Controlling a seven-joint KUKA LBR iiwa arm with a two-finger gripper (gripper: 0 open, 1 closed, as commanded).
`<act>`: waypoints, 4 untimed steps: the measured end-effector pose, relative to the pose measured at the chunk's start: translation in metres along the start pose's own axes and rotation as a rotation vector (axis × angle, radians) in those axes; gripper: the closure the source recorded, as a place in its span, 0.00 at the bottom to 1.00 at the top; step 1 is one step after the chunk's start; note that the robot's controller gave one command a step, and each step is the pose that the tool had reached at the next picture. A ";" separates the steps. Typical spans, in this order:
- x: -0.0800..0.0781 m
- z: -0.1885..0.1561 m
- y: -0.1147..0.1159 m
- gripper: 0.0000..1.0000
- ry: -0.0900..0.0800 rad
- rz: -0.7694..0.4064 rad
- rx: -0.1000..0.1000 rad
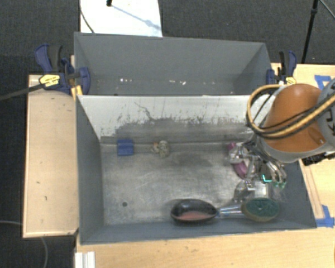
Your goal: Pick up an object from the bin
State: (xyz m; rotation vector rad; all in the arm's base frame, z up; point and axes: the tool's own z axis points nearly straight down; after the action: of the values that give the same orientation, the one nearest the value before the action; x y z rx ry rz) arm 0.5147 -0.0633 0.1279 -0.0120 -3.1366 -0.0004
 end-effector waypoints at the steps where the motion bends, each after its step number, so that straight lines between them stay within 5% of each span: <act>1: 0.006 0.034 -0.052 0.00 -0.041 0.030 -0.004; 2: -0.046 0.001 -0.079 0.00 -0.017 0.093 0.001; 3: 0.005 0.037 -0.068 0.00 -0.063 -0.020 0.011; 4: 0.018 0.048 -0.065 1.00 -0.013 -0.026 0.002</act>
Offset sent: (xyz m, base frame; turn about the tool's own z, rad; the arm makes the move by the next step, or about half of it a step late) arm -0.0241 -0.0801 -0.0579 0.0506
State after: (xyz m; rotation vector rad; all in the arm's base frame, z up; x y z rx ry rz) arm 0.4957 -0.1283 0.0801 0.0286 -3.1497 0.0020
